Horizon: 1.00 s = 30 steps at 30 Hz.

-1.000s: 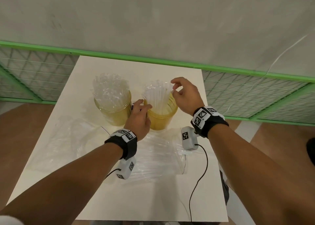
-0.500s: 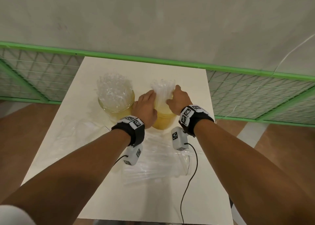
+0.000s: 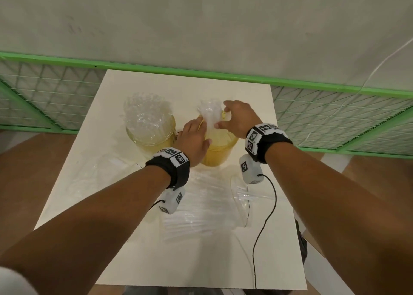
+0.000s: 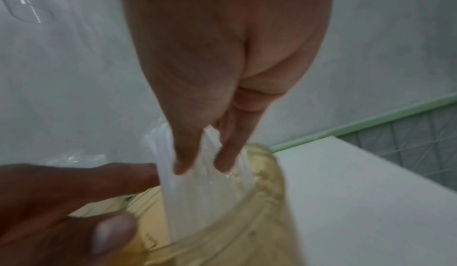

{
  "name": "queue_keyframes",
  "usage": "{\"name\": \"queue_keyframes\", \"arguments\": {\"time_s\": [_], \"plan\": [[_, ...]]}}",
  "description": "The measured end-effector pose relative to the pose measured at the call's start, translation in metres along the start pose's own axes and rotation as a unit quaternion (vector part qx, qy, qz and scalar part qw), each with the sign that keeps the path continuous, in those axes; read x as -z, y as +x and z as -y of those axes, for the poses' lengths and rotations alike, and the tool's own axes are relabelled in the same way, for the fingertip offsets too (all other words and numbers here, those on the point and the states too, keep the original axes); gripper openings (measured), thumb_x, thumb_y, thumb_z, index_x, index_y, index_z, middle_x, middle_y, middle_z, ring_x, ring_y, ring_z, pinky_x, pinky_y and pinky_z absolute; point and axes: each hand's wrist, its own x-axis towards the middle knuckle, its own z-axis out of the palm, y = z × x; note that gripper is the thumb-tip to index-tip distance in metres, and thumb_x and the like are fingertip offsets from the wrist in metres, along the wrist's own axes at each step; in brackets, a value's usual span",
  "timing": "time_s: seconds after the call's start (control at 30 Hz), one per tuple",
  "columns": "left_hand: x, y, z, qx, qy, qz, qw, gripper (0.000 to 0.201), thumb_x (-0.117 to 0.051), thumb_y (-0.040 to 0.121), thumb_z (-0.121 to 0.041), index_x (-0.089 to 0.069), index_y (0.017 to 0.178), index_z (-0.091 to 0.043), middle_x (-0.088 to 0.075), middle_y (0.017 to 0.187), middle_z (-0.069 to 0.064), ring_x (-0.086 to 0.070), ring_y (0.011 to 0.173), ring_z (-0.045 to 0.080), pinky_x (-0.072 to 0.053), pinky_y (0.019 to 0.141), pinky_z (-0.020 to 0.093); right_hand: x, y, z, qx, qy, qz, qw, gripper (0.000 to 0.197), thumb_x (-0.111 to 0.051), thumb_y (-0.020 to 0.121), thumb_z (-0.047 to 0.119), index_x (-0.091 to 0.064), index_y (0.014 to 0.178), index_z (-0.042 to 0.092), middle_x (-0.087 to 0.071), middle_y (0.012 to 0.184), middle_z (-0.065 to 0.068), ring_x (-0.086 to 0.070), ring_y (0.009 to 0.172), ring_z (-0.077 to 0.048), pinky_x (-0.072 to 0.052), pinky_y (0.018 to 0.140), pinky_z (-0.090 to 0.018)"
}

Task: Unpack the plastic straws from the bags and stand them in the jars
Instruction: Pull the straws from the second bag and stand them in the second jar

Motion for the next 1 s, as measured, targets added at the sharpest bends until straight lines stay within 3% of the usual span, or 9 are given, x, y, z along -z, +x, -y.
{"name": "queue_keyframes", "arguments": {"time_s": [0.1, 0.2, 0.27, 0.37, 0.47, 0.63, 0.73, 0.83, 1.0], "plan": [[-0.003, 0.0, -0.001, -0.016, -0.034, -0.017, 0.999, 0.054, -0.046, 0.103, -0.028, -0.035, 0.149, -0.002, -0.011, 0.164, 0.014, -0.012, 0.151, 0.031, -0.022, 0.12, 0.047, 0.016, -0.016, -0.013, 0.006, 0.096, -0.063, 0.993, 0.065, -0.082, 0.081, 0.048, -0.059, 0.135, 0.019, -0.066, 0.118, 0.007, -0.06, 0.102, -0.013, -0.044, 0.086, -0.024], [-0.007, 0.001, 0.001, -0.002, -0.074, -0.033, 0.997, 0.048, -0.051, 0.101, -0.027, -0.044, 0.143, -0.003, -0.012, 0.163, 0.013, -0.032, 0.144, 0.033, -0.034, 0.115, 0.044, 0.025, -0.031, -0.027, -0.025, 0.138, -0.108, 0.984, 0.033, -0.074, 0.087, 0.05, -0.071, 0.107, 0.024, -0.07, 0.091, 0.011, -0.063, 0.088, -0.009, -0.043, 0.07, -0.018], [-0.009, 0.0, 0.002, 0.006, -0.085, -0.05, 0.995, 0.047, -0.053, 0.1, -0.028, -0.046, 0.14, -0.006, -0.014, 0.162, 0.01, -0.048, 0.132, 0.034, -0.042, 0.108, 0.046, 0.027, -0.041, -0.041, -0.059, 0.135, -0.111, 0.983, 0.024, -0.07, 0.089, 0.048, -0.07, 0.091, 0.024, -0.07, 0.087, 0.008, -0.065, 0.085, -0.012, -0.047, 0.069, -0.021], [-0.01, -0.007, 0.003, 0.009, -0.075, -0.079, 0.994, 0.046, -0.052, 0.098, -0.025, -0.045, 0.14, -0.007, -0.016, 0.159, 0.014, -0.044, 0.134, 0.037, -0.043, 0.106, 0.049, 0.015, -0.061, -0.072, -0.124, 0.087, -0.037, 0.988, 0.022, -0.068, 0.092, 0.044, -0.069, 0.09, 0.022, -0.073, 0.095, 0.001, -0.067, 0.091, -0.019, -0.054, 0.083, -0.031], [-0.012, -0.018, 0.004, 0.017, -0.083, -0.101, 0.991, 0.043, -0.05, 0.094, -0.017, -0.046, 0.136, -0.009, -0.017, 0.158, 0.015, -0.046, 0.129, 0.04, -0.048, 0.099, 0.05, -0.014, -0.089, -0.104, -0.158, -0.025, 0.076, 0.984, 0.003, -0.069, 0.093, 0.027, -0.067, 0.091, 0.026, -0.07, 0.104, 0.001, -0.067, 0.101, -0.023, -0.049, 0.082, -0.028], [-0.017, -0.042, 0.003, 0.065, -0.116, -0.077, 0.988, 0.033, -0.047, 0.093, -0.001, -0.047, 0.126, -0.001, -0.011, 0.162, 0.021, -0.021, 0.149, 0.035, -0.036, 0.114, 0.044, -0.076, -0.132, -0.13, -0.159, -0.114, 0.232, 0.953, 0.033, -0.062, 0.09, 0.006, -0.064, 0.115, 0.028, -0.058, 0.131, 0.0, -0.06, 0.115, -0.021, -0.047, 0.092, -0.027], [-0.028, -0.058, 0.009, 0.057, -0.085, -0.077, 0.992, 0.038, -0.053, 0.084, 0.005, -0.049, 0.121, -0.002, -0.028, 0.154, 0.021, -0.043, 0.132, 0.041, -0.046, 0.101, 0.047, -0.1, -0.146, -0.128, -0.143, -0.143, 0.241, 0.949, 0.04, -0.055, 0.093, 0.005, -0.057, 0.129, 0.023, -0.055, 0.137, -0.003, -0.058, 0.121, -0.025, -0.047, 0.097, -0.031], [-0.043, -0.077, 0.013, 0.054, -0.04, -0.03, 0.997, 0.042, -0.057, 0.079, 0.004, -0.052, 0.119, -0.007, -0.048, 0.131, 0.012, -0.049, 0.116, 0.035, -0.043, 0.095, 0.042, -0.111, -0.154, -0.12, -0.109, -0.214, 0.218, 0.946, 0.035, -0.052, 0.096, 0.011, -0.053, 0.131, 0.016, -0.059, 0.13, -0.009, -0.061, 0.116, -0.029, -0.049, 0.096, -0.036], [-0.068, -0.095, 0.022, 0.06, 0.03, 0.151, 0.986, 0.062, -0.055, 0.089, -0.011, -0.035, 0.146, -0.021, -0.023, 0.158, 0.003, -0.02, 0.146, 0.026, -0.021, 0.117, 0.04, -0.114, -0.156, -0.11, -0.087, -0.263, 0.189, 0.942, 0.03, -0.048, 0.098, 0.007, -0.052, 0.127, 0.013, -0.062, 0.123, -0.01, -0.062, 0.11, -0.03, -0.046, 0.09, -0.036]]}}
